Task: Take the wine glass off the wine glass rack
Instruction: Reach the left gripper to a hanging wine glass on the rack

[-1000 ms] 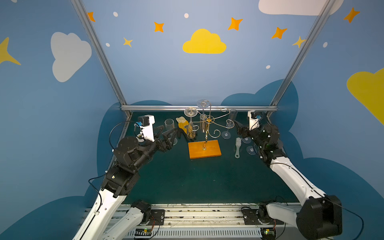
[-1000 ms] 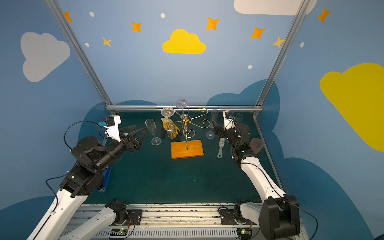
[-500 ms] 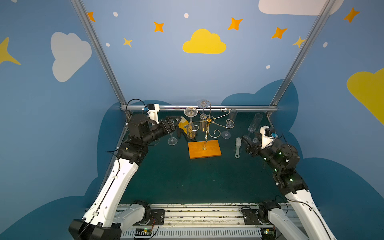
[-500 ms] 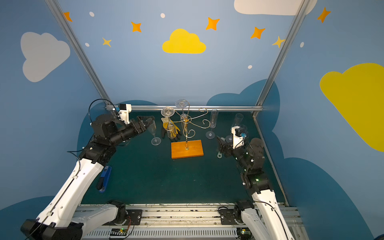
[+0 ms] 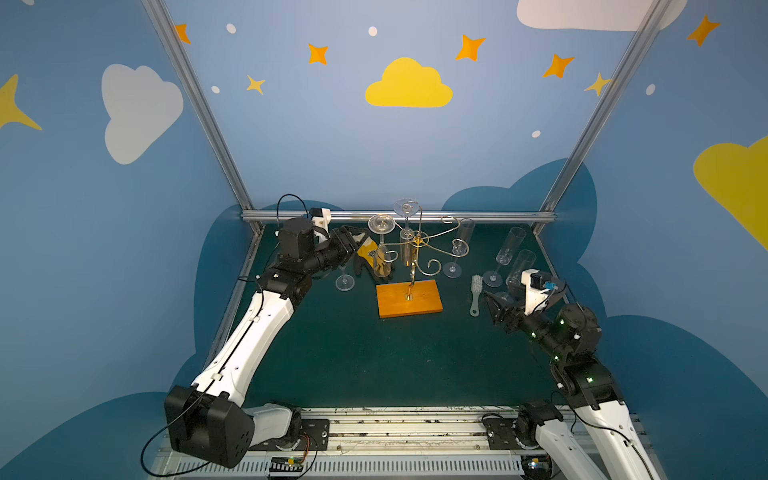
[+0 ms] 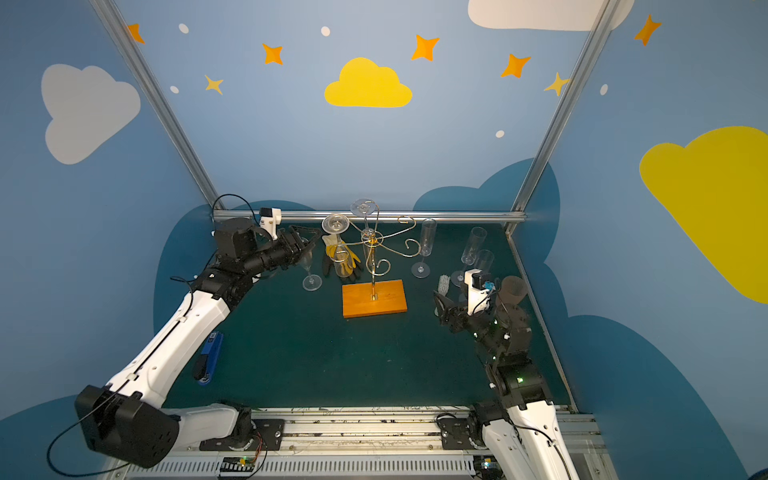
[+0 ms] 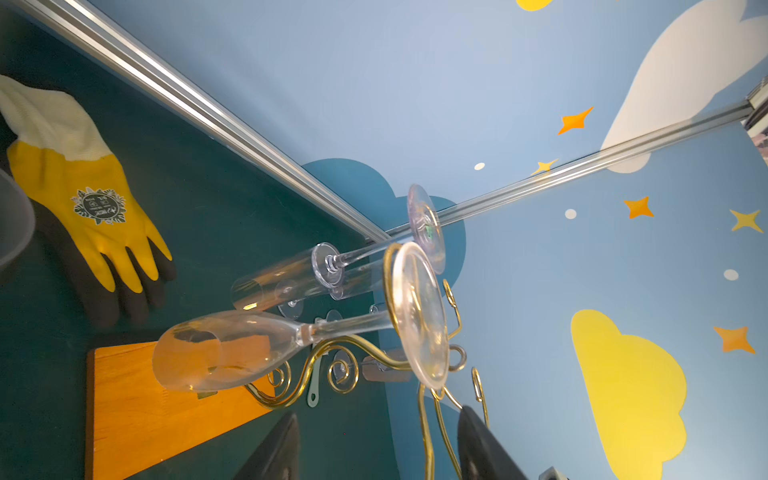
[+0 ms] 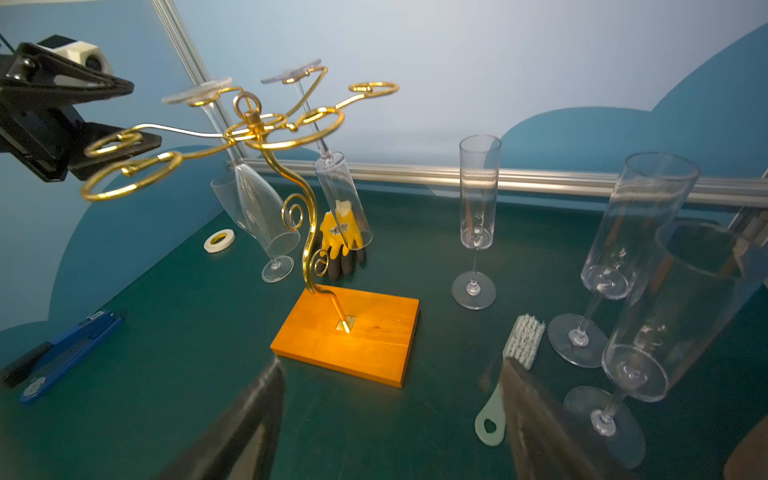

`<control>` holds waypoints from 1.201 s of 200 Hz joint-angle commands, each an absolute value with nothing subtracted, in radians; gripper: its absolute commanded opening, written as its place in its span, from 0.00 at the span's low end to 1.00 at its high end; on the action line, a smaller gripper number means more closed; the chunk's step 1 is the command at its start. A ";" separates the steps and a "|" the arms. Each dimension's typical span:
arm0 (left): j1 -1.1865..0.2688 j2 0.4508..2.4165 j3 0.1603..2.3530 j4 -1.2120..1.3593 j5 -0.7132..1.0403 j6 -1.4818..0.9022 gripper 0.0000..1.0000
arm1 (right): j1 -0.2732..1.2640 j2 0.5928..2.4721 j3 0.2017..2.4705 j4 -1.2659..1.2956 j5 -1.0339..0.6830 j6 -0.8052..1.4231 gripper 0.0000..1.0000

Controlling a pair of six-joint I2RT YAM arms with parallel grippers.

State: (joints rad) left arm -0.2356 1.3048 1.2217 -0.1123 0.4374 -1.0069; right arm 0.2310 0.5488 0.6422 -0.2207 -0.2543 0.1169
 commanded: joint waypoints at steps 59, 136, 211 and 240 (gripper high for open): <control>-0.266 1.419 1.385 -0.094 0.431 -0.981 0.55 | 0.234 0.484 0.614 -0.276 -0.215 0.116 0.81; -0.301 1.455 1.417 -0.141 0.320 -0.942 0.42 | 0.235 0.455 0.608 -0.302 -0.192 0.117 0.82; -0.307 1.461 1.420 -0.130 0.318 -0.935 0.24 | 0.235 0.450 0.600 -0.295 -0.175 0.125 0.81; -0.307 1.446 1.410 -0.126 0.308 -0.935 0.18 | 0.234 0.448 0.598 -0.292 -0.170 0.128 0.82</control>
State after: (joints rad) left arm -0.3042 1.4593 1.3952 -0.1307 0.3210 -0.9485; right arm 0.2310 0.4580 0.6064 -0.2924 -0.1825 0.1169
